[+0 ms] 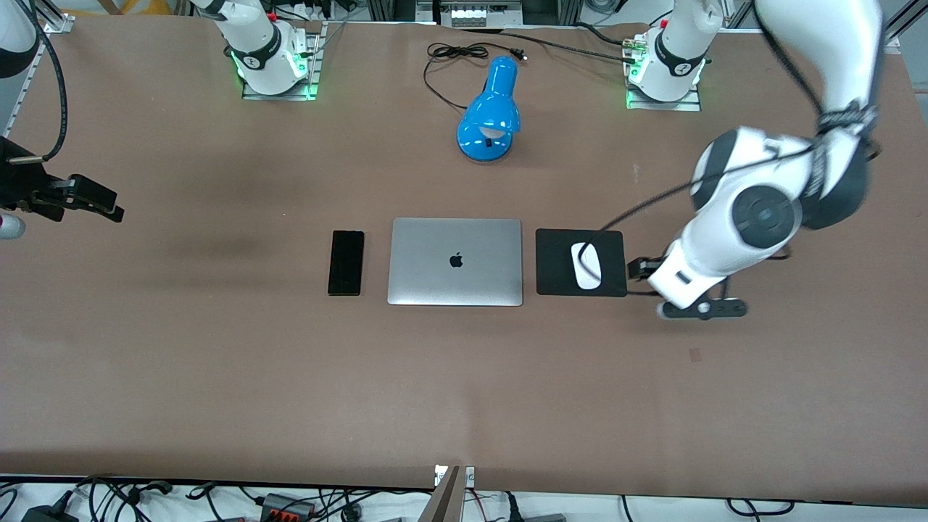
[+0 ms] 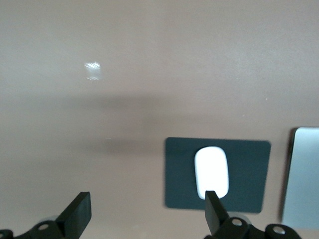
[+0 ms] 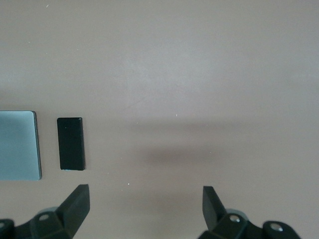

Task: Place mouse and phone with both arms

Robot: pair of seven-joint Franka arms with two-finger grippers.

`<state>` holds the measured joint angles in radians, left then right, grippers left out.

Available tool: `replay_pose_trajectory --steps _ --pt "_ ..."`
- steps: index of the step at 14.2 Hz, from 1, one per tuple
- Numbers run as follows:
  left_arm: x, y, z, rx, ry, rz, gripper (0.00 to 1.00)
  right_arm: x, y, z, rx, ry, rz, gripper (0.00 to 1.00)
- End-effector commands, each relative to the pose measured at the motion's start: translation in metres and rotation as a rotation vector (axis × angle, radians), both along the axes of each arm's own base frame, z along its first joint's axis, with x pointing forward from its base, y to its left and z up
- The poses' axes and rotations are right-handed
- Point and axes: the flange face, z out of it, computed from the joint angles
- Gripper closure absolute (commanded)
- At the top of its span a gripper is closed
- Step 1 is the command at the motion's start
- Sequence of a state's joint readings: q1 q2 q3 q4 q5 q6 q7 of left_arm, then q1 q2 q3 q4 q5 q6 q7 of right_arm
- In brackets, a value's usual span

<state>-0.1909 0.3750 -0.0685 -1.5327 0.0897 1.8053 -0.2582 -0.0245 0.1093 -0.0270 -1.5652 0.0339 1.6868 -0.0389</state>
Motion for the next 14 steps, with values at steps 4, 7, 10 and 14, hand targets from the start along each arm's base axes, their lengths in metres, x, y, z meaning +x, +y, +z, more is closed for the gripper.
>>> replay_pose_trajectory --steps 4,7,10,14 --pt "-0.032 0.067 0.097 0.014 0.035 -0.164 0.00 0.002 -0.005 0.006 0.006 -0.009 0.014 0.00" --pt "-0.008 0.086 0.126 -0.041 -0.087 -0.120 0.00 0.001 -0.006 0.006 -0.006 0.001 0.015 0.00" --pt "0.000 0.136 0.159 -0.178 -0.138 -0.006 0.00 0.002 -0.007 0.004 -0.010 0.006 0.014 0.00" --pt "-0.020 0.143 0.165 -0.164 -0.133 0.006 0.00 0.002 0.000 0.004 -0.011 0.006 0.025 0.00"
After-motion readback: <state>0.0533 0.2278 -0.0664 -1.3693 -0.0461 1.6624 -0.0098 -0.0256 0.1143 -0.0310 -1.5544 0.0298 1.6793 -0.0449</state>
